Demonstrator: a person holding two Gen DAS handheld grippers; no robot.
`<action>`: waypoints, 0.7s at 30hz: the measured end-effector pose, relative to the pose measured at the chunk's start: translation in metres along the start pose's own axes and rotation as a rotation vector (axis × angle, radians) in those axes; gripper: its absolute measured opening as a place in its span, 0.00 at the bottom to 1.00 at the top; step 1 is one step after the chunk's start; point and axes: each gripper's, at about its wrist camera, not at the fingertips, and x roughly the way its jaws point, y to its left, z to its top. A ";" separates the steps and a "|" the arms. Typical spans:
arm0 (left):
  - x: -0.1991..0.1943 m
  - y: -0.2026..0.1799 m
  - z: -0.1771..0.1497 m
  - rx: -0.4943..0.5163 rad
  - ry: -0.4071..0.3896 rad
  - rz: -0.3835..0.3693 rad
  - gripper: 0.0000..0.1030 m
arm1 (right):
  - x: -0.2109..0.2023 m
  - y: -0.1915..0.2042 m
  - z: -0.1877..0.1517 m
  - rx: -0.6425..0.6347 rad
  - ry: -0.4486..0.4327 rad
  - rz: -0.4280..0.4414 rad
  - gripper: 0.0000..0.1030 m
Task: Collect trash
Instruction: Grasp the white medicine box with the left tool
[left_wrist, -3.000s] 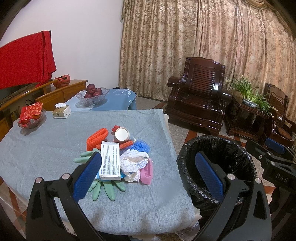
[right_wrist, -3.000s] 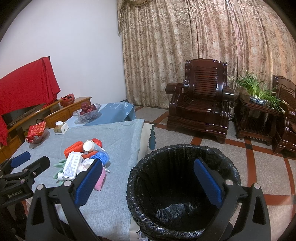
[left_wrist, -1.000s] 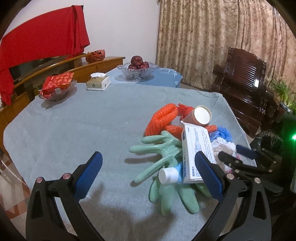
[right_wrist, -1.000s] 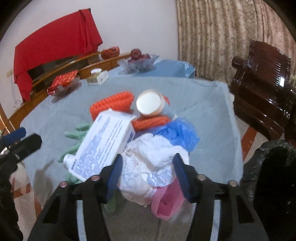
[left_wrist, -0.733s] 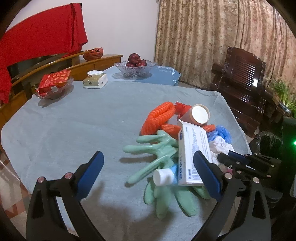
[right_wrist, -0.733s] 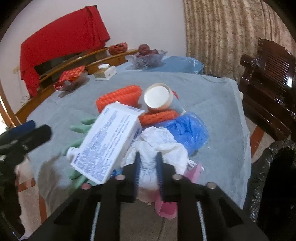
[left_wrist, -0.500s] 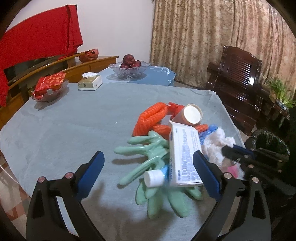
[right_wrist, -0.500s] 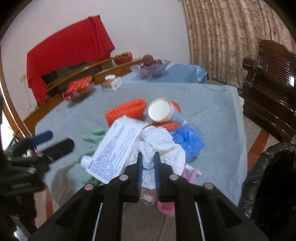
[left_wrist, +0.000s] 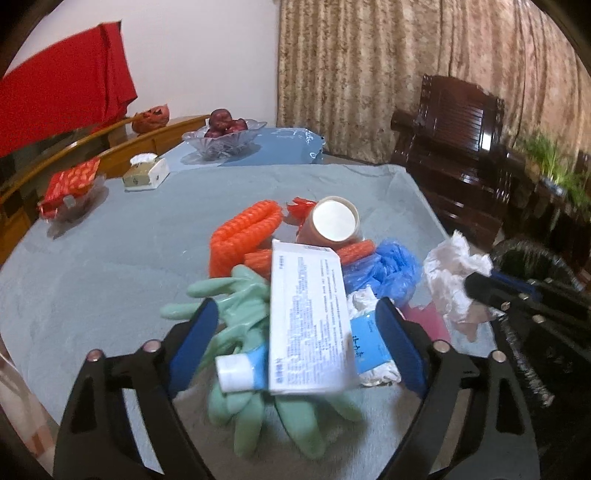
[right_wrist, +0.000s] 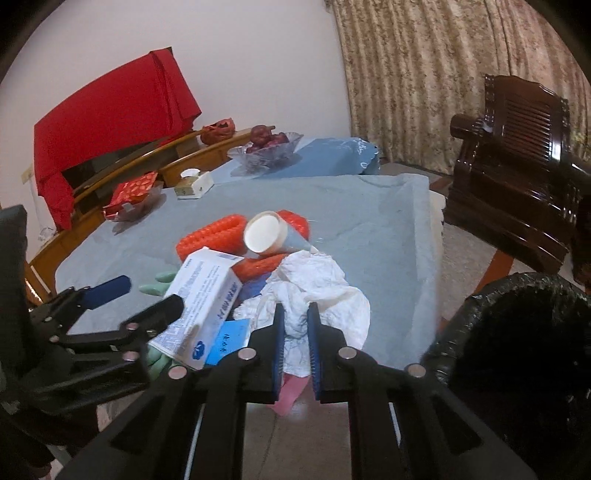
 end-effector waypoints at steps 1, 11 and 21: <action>0.002 -0.001 -0.001 0.007 0.002 0.011 0.78 | 0.000 -0.001 0.000 0.004 0.000 -0.001 0.12; 0.026 -0.019 -0.007 0.054 0.010 0.075 0.52 | 0.000 -0.013 -0.005 0.027 0.005 -0.011 0.12; -0.011 -0.017 0.006 0.016 -0.057 0.021 0.52 | -0.020 -0.013 0.000 0.027 -0.030 -0.008 0.12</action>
